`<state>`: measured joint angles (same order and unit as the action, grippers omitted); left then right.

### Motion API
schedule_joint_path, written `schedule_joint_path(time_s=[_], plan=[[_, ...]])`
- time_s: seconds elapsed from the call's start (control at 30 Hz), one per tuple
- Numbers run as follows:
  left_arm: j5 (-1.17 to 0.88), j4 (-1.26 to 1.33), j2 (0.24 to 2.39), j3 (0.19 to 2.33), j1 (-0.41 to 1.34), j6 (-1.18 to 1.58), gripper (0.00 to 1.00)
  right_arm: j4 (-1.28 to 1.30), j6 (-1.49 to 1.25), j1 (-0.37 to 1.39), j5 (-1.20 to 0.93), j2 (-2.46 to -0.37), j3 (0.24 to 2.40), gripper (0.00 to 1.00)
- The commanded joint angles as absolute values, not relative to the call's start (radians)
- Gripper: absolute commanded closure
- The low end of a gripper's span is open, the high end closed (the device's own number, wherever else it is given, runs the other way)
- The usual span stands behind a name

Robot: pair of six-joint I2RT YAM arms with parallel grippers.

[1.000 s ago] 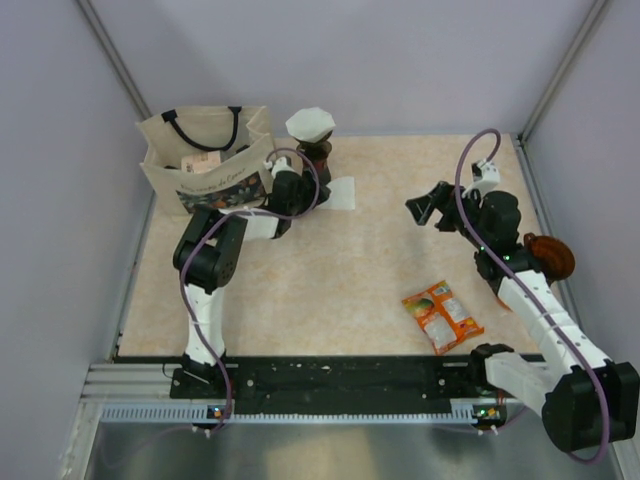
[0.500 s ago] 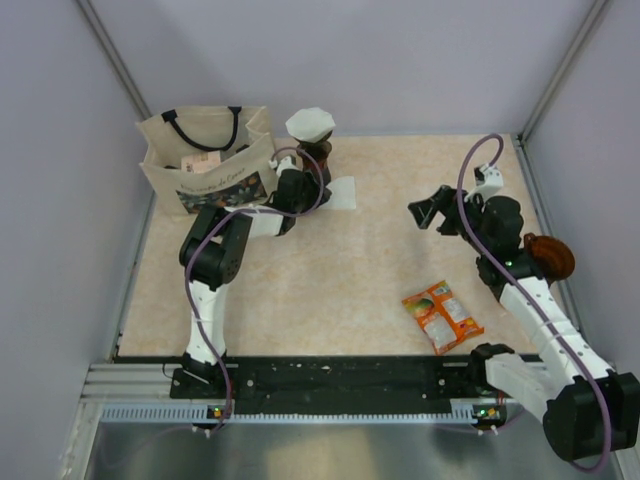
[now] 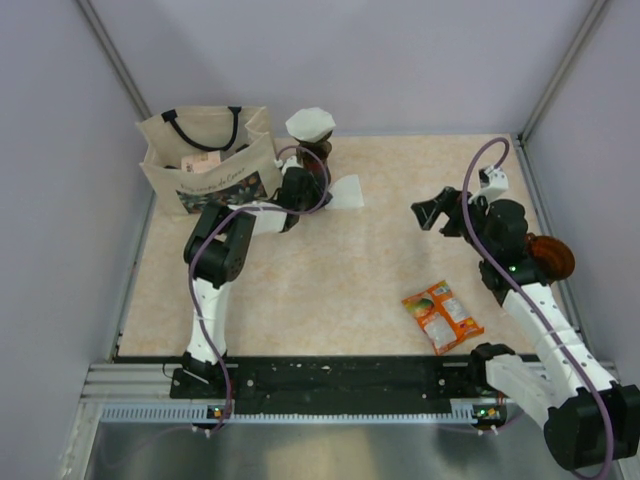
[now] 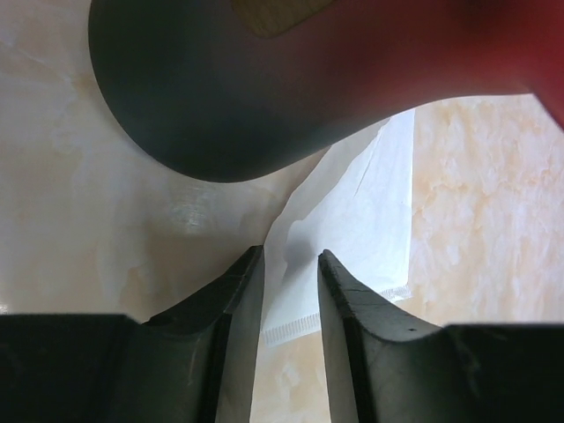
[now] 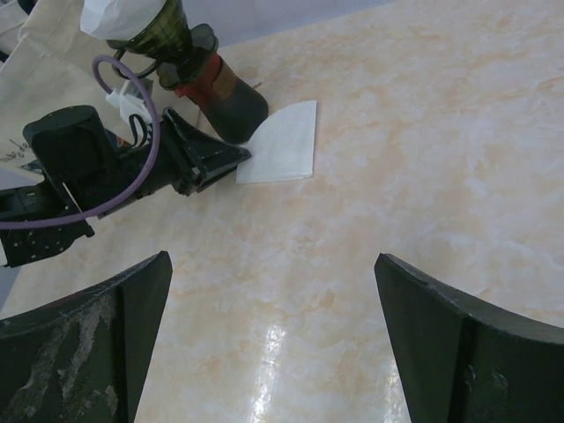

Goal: Place the coffee filter in the dripper

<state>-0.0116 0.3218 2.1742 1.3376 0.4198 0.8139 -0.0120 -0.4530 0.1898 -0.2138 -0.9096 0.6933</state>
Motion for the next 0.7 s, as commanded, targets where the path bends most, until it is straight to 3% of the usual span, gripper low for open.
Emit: schedule_joint_path(time_s=[0.0,0.27,0.33,0.67], plan=[[-0.041,0.27,2.209,1.37,0.426,0.813,0.66,-0.026,-0.436,0.198,-0.186,-0.876,0.683,0.01],[-0.057,0.249,2.226,1.404,0.429,0.81,0.88,-0.015,-0.43,0.195,-0.164,-0.87,0.673,0.01],[-0.066,0.244,2.227,1.414,0.43,0.81,1.0,-0.014,-0.43,0.195,-0.163,-0.867,0.672,0.01],[-0.121,0.324,2.091,1.281,0.434,0.799,1.0,-0.003,-0.417,0.196,-0.156,-0.859,0.667,0.01]])
